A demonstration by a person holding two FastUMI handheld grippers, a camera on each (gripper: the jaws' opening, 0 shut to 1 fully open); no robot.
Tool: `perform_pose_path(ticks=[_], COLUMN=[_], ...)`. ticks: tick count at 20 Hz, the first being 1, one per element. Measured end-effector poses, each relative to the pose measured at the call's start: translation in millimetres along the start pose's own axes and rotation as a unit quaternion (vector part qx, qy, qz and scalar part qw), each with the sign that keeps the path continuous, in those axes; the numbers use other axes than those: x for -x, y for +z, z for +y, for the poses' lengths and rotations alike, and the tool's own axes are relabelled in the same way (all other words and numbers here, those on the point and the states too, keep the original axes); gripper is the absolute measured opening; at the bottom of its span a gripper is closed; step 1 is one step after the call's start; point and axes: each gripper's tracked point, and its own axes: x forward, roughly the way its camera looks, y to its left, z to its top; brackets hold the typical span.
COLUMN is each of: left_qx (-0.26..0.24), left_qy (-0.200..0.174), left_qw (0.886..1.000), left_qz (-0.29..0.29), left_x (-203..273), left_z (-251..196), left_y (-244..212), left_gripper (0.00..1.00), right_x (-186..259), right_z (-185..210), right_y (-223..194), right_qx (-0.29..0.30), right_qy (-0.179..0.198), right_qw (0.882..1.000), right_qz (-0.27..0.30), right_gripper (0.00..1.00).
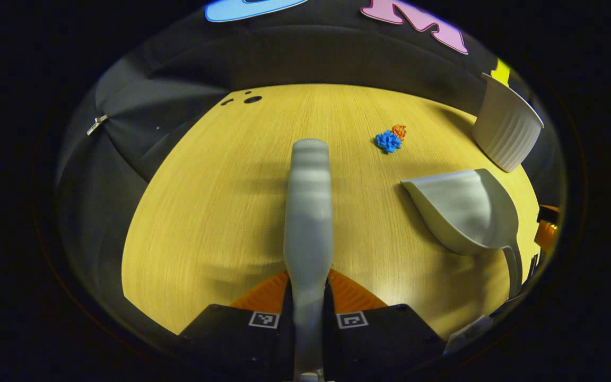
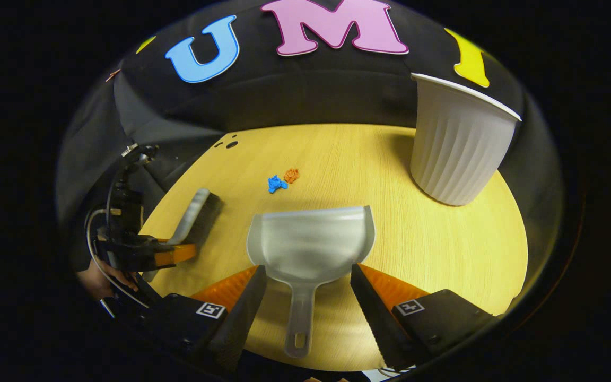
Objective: Pick up the small broom and dustpan from the desktop, sweep the trash into the dustpan with the broom, and then empty the trash into the garbage bin.
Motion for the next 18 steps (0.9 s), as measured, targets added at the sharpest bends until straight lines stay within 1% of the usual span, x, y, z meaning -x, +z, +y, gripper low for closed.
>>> perform_pose_path(ticks=[4,8,11,15,16,17,18], left_qx=[0.027,0.061,0.065,0.061,0.061,0.061,0.061], left_qy=[-0.004,-0.007,-0.003,0.007,0.008,0.010,0.011], left_qw=[0.999,0.997,0.997,0.997,0.997,0.997,0.997], left_qz=[-0.024,-0.039,-0.049,-0.051,-0.051,-0.050,-0.048], left_x=[20,45,58,64,66,66,66], left_z=[7,16,22,27,27,28,29], left_y=[7,11,12,11,10,10,9], left_gripper=[0.25,0.25,0.25,0.25,0.22,0.22,0.25], right_x=[-7,-17,-25,-45,-49,-53,-56], right_z=[0,-6,-13,-19,-22,-20,-18], right_y=[-18,-41,-60,-76,-78,-79,-82], right_qx=[-0.008,-0.019,-0.023,-0.013,-0.005,-0.001,0.005], right_qy=[-0.002,-0.015,-0.032,-0.051,-0.058,-0.058,-0.060], right_qw=[0.999,0.997,0.993,0.989,0.989,0.988,0.987], right_qz=[0.035,0.077,0.110,0.137,0.139,0.142,0.149], right_gripper=[0.99,0.99,0.99,0.99,0.99,0.96,0.86])
